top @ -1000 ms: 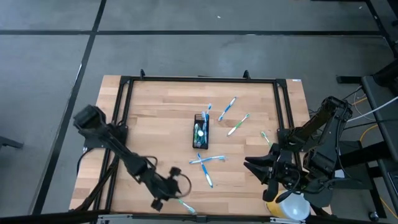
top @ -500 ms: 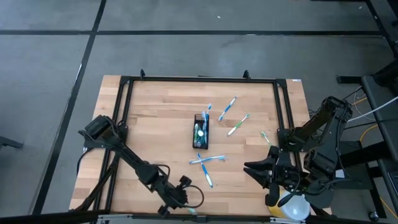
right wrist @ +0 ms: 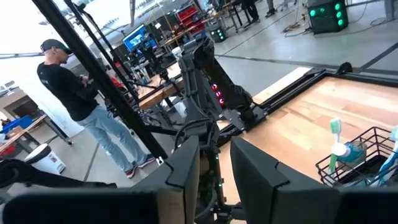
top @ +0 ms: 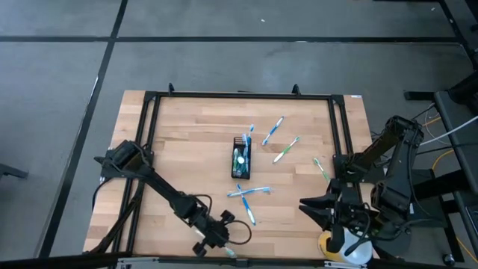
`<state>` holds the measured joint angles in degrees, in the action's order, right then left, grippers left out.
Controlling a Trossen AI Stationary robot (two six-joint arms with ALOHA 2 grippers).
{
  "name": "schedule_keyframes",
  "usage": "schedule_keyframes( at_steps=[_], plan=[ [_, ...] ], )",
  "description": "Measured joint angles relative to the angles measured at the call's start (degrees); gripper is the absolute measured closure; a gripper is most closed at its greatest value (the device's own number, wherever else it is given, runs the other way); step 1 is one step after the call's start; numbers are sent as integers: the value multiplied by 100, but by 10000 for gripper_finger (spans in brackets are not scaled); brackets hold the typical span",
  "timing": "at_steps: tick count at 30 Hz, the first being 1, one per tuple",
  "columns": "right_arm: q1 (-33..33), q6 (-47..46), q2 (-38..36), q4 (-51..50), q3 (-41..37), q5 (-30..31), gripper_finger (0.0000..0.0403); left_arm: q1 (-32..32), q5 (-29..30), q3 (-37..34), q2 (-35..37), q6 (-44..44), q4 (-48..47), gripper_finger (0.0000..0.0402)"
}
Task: Pick & Place toothbrushing station
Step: Put the green toothbrush into the black organizer
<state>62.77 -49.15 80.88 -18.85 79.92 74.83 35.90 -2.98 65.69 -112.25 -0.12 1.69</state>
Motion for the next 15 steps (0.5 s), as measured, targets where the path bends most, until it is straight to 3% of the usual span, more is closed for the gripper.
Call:
schedule_keyframes(
  at_steps=[9, 15],
  plan=[
    [195, -52, 0, -3, -1, 541, 307, 46, -461, -4, -225, -57, 4, 336],
    [207, -100, 0, -41, -1, 705, 307, 161, -20, -4, -240, -386, -364, 345]
  ],
)
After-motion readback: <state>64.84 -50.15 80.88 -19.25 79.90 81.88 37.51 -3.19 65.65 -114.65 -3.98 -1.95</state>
